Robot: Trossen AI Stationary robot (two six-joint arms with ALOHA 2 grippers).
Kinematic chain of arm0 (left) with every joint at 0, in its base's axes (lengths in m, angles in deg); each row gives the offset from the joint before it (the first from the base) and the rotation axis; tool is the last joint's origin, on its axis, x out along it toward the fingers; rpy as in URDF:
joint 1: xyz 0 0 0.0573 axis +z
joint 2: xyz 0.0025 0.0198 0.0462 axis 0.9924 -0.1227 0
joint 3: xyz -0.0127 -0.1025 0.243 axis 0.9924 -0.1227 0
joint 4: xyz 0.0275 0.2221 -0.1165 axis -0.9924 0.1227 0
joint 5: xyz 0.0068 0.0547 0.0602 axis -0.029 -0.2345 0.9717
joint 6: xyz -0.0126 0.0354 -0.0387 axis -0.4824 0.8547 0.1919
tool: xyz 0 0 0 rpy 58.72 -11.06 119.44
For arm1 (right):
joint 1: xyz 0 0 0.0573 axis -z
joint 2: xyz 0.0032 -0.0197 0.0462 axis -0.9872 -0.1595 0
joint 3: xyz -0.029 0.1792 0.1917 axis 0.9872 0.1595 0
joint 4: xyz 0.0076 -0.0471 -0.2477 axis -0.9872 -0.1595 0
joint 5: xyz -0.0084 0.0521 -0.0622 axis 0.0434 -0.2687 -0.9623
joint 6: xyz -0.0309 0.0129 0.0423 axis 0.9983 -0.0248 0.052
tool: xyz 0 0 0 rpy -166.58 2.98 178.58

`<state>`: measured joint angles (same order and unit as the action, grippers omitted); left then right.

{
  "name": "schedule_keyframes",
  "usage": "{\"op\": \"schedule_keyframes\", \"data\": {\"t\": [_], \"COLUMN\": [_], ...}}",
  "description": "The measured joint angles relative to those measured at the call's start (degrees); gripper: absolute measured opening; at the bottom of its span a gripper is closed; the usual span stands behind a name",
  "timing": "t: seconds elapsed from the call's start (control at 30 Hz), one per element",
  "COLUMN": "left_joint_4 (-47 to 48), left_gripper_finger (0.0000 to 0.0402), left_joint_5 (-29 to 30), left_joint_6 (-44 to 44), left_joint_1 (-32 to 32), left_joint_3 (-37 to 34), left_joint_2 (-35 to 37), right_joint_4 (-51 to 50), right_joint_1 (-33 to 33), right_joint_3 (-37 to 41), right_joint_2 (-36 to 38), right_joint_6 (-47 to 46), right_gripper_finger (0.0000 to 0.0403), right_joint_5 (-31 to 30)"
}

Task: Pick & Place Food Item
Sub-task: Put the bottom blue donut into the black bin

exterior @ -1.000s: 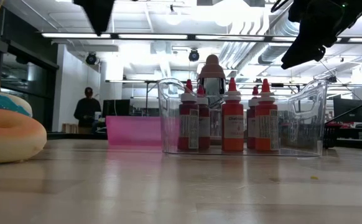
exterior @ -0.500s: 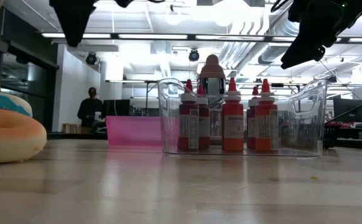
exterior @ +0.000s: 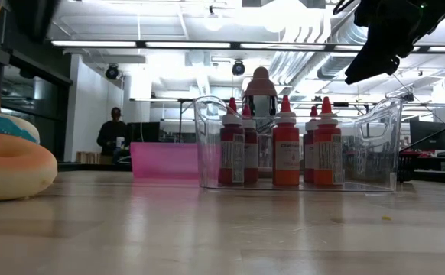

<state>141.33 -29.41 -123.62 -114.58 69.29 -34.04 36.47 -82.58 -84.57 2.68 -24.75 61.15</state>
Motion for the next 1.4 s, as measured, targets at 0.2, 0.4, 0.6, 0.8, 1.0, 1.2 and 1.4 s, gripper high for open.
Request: {"op": "schedule_keyframes", "data": {"t": [0.2,0.4,0.6,0.8,1.0,1.2,1.4], "left_joint_4": [-0.56,-2.25,-5.54,-6.03,-6.11,-7.43,-7.62], "left_gripper_finger": [0.0197,0.0229,0.0231,0.0231,0.0231,0.0231,0.0231], "left_joint_5": [2.36,4.45,4.36,4.47,4.58,4.75,4.53], "left_joint_6": [0.38,5.54,10.76,12.23,12.00,14.35,14.43], "left_joint_1": [-4.11,-6.88,-9.02,-9.99,-9.67,-9.29,-7.84], "left_joint_3": [0.00,-0.04,-0.05,-0.07,-0.07,-0.07,-0.07], "left_joint_2": [0.00,-2.08,-5.06,-6.58,-6.54,-6.54,-6.54], "right_joint_4": [0.00,-0.01,-0.02,-0.02,-0.02,-0.02,-0.02], "right_joint_1": [0.00,0.00,0.00,0.00,0.00,0.00,0.00], "right_joint_3": [0.00,0.00,0.00,0.00,0.00,0.00,0.00], "right_joint_2": [0.02,0.00,0.00,0.00,0.00,0.00,0.00], "right_joint_6": [0.00,0.00,0.00,0.00,0.00,0.00,0.00], "right_gripper_finger": [0.0161,0.0161,0.0161,0.0161,0.0161,0.0161,0.0161], "right_joint_5": [0.00,0.00,0.00,0.00,0.00,0.00,0.00]}}
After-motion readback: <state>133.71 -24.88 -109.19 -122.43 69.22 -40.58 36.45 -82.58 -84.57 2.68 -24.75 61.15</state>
